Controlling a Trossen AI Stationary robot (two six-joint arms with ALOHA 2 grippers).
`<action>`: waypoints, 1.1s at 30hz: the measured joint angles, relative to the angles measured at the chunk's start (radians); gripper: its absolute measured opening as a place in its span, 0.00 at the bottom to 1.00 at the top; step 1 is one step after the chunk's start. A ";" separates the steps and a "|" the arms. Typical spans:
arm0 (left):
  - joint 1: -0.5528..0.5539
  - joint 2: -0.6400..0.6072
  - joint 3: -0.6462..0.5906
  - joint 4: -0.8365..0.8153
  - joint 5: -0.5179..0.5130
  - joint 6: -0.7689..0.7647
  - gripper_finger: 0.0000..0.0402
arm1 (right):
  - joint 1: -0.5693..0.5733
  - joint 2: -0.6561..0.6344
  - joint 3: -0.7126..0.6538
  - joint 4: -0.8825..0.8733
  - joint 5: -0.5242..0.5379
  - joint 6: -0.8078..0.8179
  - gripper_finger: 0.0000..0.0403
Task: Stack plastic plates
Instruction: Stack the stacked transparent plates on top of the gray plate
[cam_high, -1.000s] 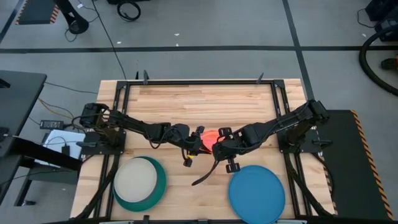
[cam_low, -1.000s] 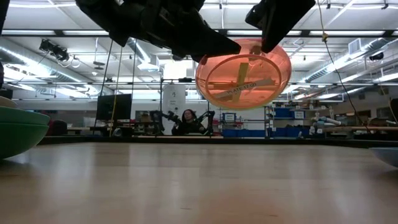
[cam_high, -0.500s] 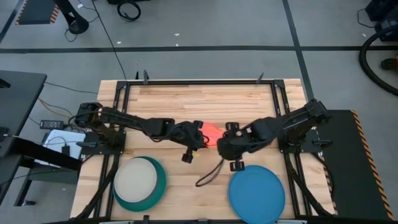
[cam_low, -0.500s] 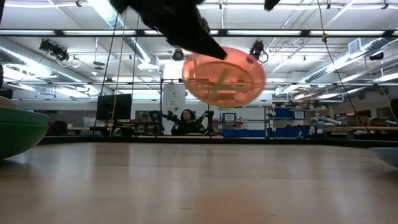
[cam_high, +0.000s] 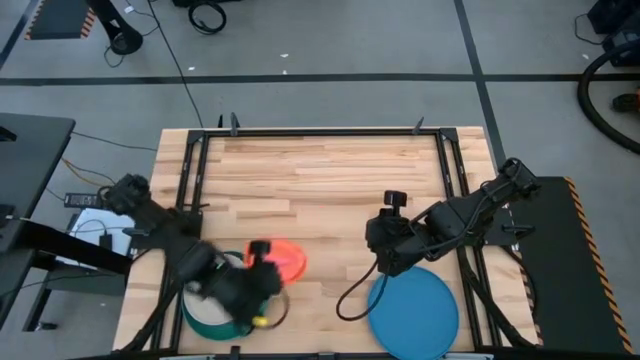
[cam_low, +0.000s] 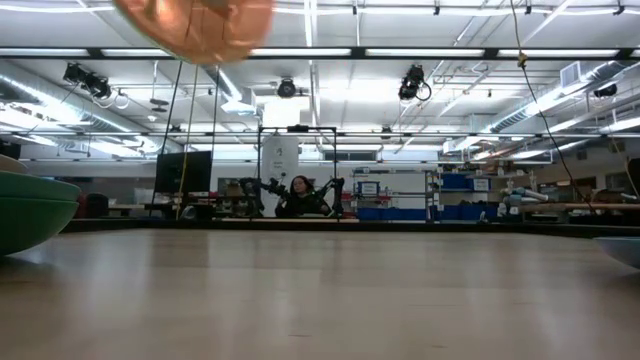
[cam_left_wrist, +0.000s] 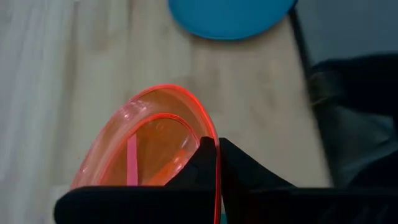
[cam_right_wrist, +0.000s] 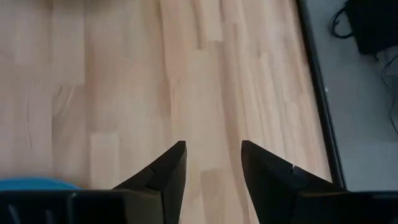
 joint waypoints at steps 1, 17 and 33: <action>-0.042 0.001 0.007 -0.005 -0.021 -0.053 0.02 | 0.000 0.000 0.000 0.012 0.012 0.001 0.40; -0.551 0.061 0.008 -0.427 -0.109 -0.885 0.02 | 0.061 0.028 0.000 0.155 0.016 0.309 0.40; -0.507 0.357 0.008 -0.554 -0.174 -1.176 0.02 | 0.174 0.258 0.000 0.446 0.059 0.366 0.40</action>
